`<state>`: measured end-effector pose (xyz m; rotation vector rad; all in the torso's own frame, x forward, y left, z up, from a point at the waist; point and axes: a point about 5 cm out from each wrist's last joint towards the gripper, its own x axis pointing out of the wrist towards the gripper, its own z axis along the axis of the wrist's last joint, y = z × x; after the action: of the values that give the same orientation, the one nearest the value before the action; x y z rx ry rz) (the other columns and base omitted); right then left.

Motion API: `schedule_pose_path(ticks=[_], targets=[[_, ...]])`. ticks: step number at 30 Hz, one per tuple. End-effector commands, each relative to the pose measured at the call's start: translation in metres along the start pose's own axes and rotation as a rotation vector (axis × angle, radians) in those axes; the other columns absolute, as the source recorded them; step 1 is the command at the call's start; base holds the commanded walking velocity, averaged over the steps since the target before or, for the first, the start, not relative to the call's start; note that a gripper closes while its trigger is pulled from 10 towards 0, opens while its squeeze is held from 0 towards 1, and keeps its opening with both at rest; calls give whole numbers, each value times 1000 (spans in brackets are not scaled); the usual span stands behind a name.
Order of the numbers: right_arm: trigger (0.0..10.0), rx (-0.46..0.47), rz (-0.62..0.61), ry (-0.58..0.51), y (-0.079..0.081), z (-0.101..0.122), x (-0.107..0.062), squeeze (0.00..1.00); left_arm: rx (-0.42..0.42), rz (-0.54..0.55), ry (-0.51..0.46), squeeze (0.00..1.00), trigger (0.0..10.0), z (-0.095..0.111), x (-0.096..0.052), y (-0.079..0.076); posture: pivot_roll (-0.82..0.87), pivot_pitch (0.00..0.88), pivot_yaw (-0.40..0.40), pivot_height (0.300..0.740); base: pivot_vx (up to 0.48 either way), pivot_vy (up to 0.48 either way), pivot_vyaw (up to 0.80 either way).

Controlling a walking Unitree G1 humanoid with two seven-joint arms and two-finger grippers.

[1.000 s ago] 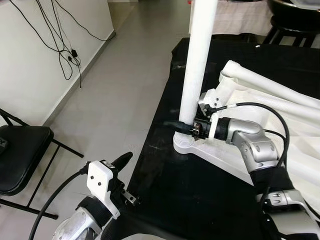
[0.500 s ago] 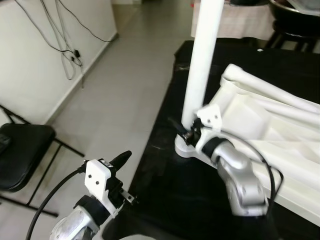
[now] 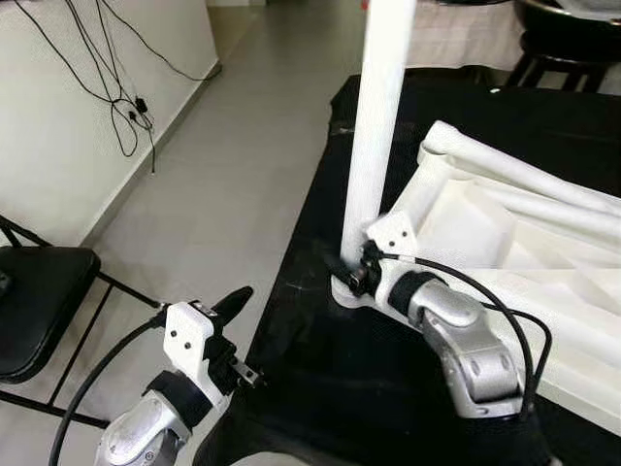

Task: Building children table

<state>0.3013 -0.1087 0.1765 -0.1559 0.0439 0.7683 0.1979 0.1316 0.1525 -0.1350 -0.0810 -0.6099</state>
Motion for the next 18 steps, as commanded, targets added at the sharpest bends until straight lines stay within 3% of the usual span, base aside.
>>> schedule_pose_path(ticks=[1, 2, 5, 6, 9, 15, 16, 17, 18], targets=[[10000, -2, 218, -21, 18, 4, 11, 1000, -7, 7, 24, 0, 10000, -4, -3, 1, -33, 156, 27, 740, 0, 0, 0], [10000, -39, 304, -24, 9, 8, 11, 1000, -9, 5, 25, 0, 10000, -4, -3, 1, -23, 152, 27, 740, 0, 0, 0], [10000, -64, 359, -24, 2, 10, 11, 1000, -10, 3, 26, 0, 10000, -5, -2, 0, -23, 152, 27, 740, 0, 0, 0], [10000, -110, 387, -10, -7, 10, 12, 0, -12, 1, 27, 0, 10000, -5, -2, 0, -14, 149, 27, 740, 0, 0, 0], [10000, -109, 459, 9, -24, 16, 17, 0, -12, -2, 29, 0, 10000, -6, -3, -3, 4, 145, 23, 740, 0, 0, 0], [10000, -87, 538, 1, -29, 23, 20, 0, -12, -7, 30, 0, 10000, -7, -4, -5, 12, 144, 16, 740, 0, 0, 0], [4784, -77, 562, -3, -30, 24, 21, 0, -12, -9, 31, 0, 10000, -7, -4, -6, 16, 142, 15, 740, 0, 0, 0], [0, -63, 590, -4, -31, 24, 21, 0, -12, -12, 33, 0, 9216, -7, -4, -7, 19, 142, 13, 740, 0, 0, 0], [0, -54, 610, -4, -32, 24, 21, 0, -13, -15, 34, 0, 9216, -7, -4, -8, 19, 142, 13, 740, 0, 0, 0]])
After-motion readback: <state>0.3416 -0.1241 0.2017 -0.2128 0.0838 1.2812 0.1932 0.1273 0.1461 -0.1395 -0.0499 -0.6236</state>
